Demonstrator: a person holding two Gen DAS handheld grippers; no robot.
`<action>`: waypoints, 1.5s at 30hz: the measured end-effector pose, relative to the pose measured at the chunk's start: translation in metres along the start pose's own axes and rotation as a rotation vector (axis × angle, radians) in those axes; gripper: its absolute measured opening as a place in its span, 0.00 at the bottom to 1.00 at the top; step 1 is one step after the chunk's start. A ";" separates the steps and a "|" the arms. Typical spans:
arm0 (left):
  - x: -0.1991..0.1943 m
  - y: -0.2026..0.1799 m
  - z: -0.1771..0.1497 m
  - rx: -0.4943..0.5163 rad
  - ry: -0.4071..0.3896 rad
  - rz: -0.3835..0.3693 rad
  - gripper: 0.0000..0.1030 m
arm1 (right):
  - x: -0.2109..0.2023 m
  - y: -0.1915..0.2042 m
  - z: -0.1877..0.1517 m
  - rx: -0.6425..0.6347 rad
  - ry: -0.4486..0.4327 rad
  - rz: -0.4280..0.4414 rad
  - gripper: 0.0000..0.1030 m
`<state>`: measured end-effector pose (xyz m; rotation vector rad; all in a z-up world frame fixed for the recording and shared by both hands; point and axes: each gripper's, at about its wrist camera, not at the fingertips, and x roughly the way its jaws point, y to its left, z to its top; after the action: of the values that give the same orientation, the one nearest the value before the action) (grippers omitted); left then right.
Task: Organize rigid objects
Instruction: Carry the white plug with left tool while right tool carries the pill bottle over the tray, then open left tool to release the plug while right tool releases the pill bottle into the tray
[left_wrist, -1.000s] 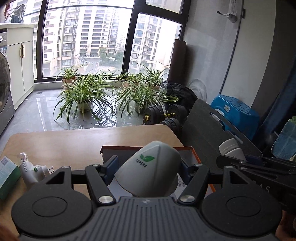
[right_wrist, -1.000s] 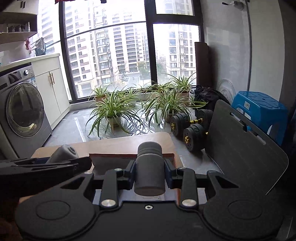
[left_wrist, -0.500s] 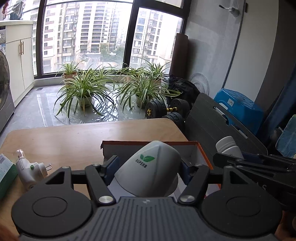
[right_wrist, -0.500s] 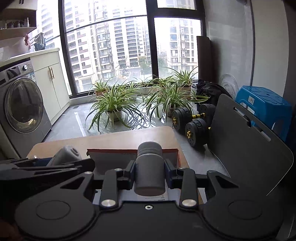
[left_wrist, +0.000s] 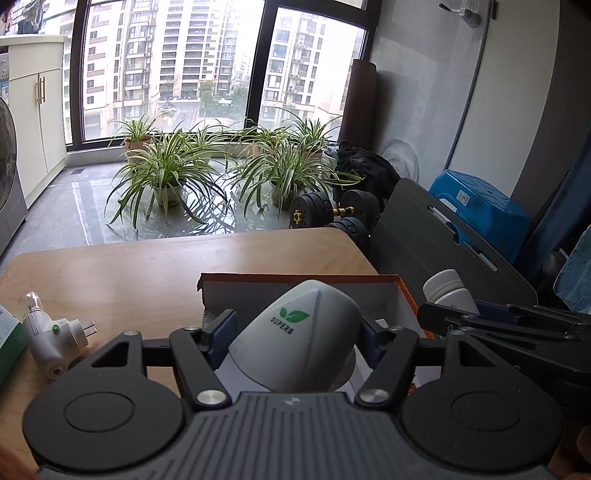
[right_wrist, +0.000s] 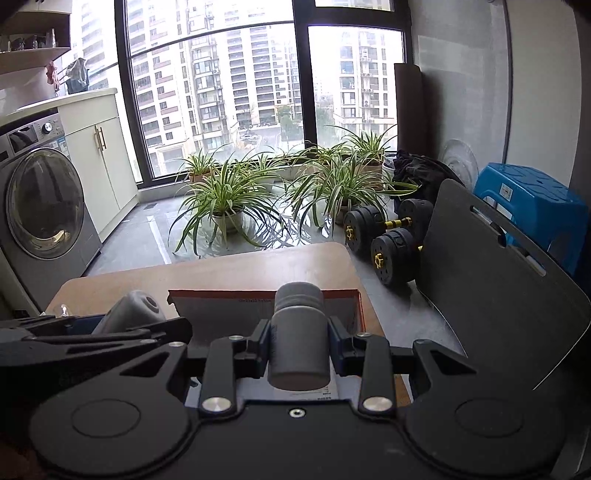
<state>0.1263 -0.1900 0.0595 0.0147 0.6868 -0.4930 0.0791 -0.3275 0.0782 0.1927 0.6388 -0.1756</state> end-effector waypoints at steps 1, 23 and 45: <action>0.001 0.000 0.000 0.000 0.001 -0.001 0.66 | 0.001 0.000 0.000 0.000 0.001 -0.001 0.39; 0.011 -0.005 -0.003 0.007 0.031 -0.015 0.66 | 0.013 -0.007 0.000 0.012 0.025 -0.003 0.39; 0.024 -0.005 -0.005 0.014 0.068 -0.039 0.67 | 0.044 -0.012 0.006 0.020 0.069 0.018 0.39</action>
<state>0.1371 -0.2037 0.0415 0.0315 0.7516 -0.5370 0.1148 -0.3447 0.0546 0.2240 0.7038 -0.1587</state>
